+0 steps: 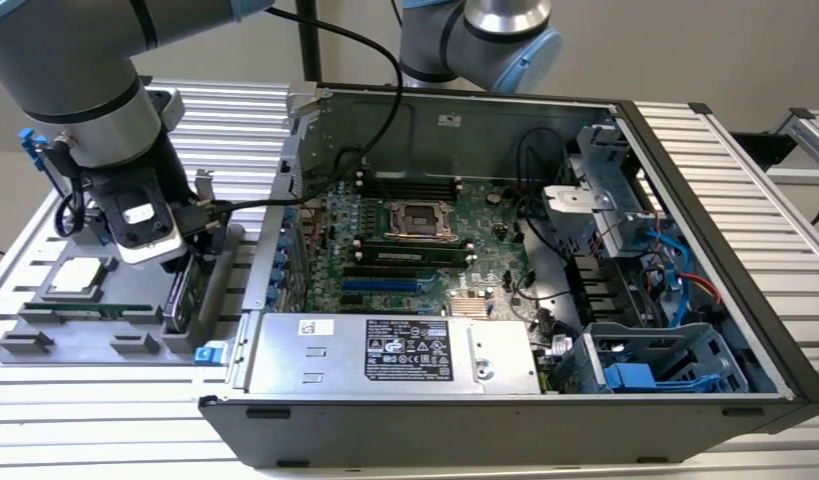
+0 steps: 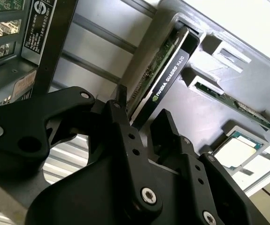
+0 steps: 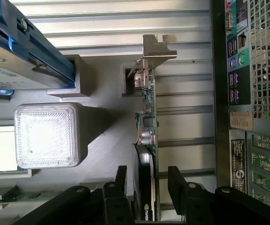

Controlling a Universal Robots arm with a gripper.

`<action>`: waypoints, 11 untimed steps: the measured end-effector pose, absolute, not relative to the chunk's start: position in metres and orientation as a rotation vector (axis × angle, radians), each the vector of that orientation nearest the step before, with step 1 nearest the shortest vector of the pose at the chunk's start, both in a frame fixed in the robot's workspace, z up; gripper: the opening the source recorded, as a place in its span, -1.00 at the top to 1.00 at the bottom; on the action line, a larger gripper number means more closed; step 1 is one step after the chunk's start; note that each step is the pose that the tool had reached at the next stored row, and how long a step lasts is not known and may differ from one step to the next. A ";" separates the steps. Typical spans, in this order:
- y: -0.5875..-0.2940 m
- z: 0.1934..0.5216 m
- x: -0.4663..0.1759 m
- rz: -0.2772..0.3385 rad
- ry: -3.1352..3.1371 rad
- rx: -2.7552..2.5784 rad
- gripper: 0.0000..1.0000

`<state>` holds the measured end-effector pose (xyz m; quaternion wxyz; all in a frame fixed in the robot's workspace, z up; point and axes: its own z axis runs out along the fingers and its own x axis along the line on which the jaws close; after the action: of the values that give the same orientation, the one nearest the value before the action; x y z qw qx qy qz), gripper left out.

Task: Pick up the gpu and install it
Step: 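Pick up the gpu and move the gpu toward the slot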

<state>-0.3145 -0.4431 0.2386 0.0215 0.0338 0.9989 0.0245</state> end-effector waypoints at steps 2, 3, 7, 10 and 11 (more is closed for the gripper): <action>-0.443 0.239 -0.315 0.076 3.096 0.105 -1.00; -0.443 0.239 -0.315 0.076 3.096 0.105 1.00; -0.443 0.239 -0.315 0.076 3.096 0.105 1.00; -0.443 0.239 -0.315 0.076 3.096 0.105 1.00; -0.443 0.239 -0.315 0.076 3.096 0.105 1.00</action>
<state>-0.3145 -0.4431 0.2385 0.0216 0.0338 0.9989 0.0246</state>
